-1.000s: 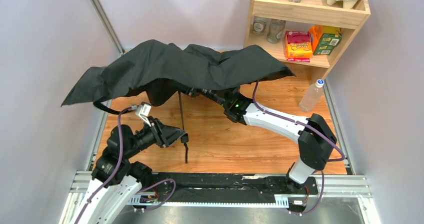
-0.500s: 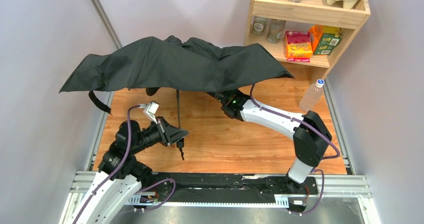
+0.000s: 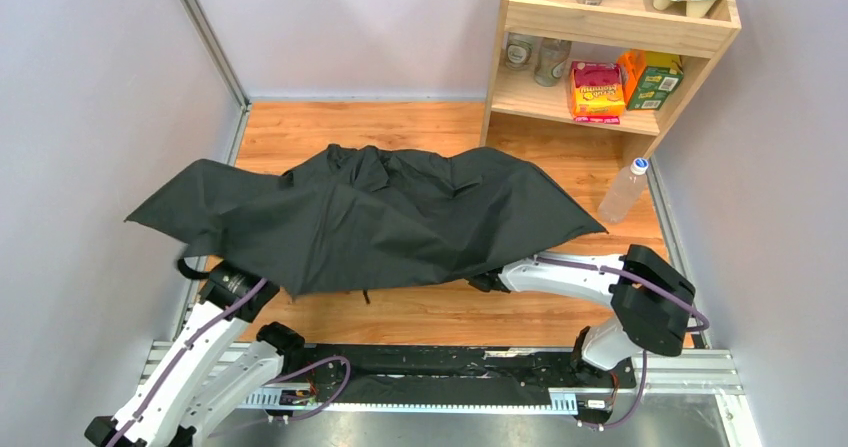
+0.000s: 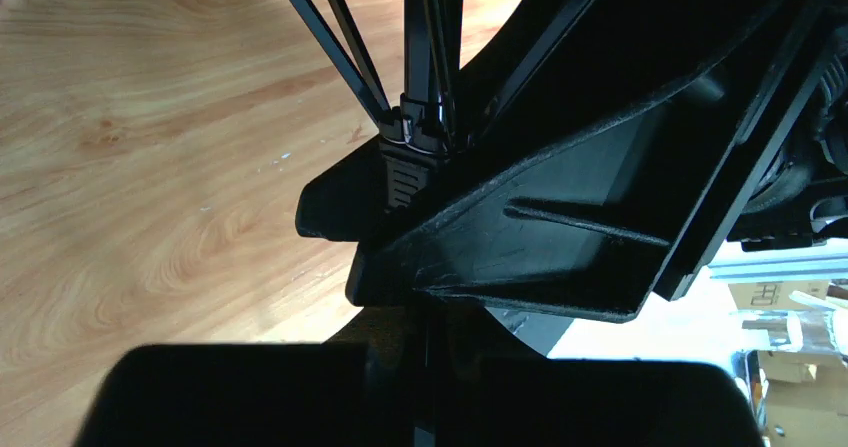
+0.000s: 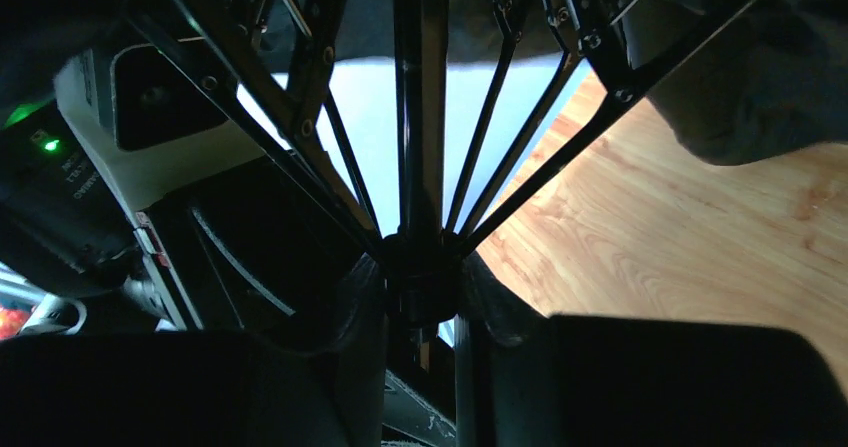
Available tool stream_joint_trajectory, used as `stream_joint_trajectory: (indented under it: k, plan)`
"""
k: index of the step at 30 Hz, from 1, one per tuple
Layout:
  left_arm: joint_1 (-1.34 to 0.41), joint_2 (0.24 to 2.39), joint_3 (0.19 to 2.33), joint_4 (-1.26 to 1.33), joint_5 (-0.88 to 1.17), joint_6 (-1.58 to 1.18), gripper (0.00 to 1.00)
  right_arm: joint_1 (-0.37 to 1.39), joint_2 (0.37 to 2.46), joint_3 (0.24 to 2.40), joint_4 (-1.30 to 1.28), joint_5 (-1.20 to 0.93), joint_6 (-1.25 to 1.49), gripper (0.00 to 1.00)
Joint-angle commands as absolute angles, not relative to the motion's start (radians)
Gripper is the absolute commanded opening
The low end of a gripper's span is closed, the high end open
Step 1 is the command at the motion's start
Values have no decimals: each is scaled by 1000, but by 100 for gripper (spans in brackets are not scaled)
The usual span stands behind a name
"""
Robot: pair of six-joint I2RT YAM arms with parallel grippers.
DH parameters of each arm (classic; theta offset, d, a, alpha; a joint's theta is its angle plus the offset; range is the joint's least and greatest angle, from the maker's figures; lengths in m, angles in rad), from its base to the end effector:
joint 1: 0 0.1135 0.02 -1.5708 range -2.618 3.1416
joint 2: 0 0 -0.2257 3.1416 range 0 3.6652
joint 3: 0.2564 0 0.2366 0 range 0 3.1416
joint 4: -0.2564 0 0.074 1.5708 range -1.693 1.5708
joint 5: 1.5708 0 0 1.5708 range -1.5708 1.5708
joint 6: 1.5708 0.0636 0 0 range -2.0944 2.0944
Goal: Put away the umbrella
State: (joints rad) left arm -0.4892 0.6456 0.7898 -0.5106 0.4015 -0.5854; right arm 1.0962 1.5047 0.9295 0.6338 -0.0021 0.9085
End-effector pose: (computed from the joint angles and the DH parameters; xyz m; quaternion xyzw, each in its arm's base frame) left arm 0.1484 -0.1072 0.2941 0.0740 0.8120 -0.4253 0.3928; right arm 0.1677 0.3266 0.2726 -0.0651 0.6830 0.6135 0.3910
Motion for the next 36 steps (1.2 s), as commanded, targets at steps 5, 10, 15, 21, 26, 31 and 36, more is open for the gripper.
stream_joint_trajectory:
  k: [5, 10, 15, 21, 26, 31, 36]
  plan:
    - [-477, 609, 812, -301, 374, -586, 0, 1083, 1480, 914, 669, 26, 877, 0]
    - [-476, 519, 753, -463, 408, -597, 62, 964, 1473, 968, 661, -64, 882, 0]
    - [-477, 327, 644, -601, 505, -682, 67, 839, 1502, 1083, 598, -173, 841, 0]
    - [-477, 74, 697, -627, 741, -759, 57, 772, 1499, 1079, 571, -311, 657, 0]
    - [-477, 132, 986, -581, 851, -677, 57, 744, 1474, 980, 621, -434, 514, 0]
    - [-476, 413, 1454, -770, 666, -502, 55, 739, 1450, 884, 738, -529, 485, 0]
    - [-477, 529, 1432, -552, 727, -592, 46, 739, 1451, 865, 761, -542, 537, 0]
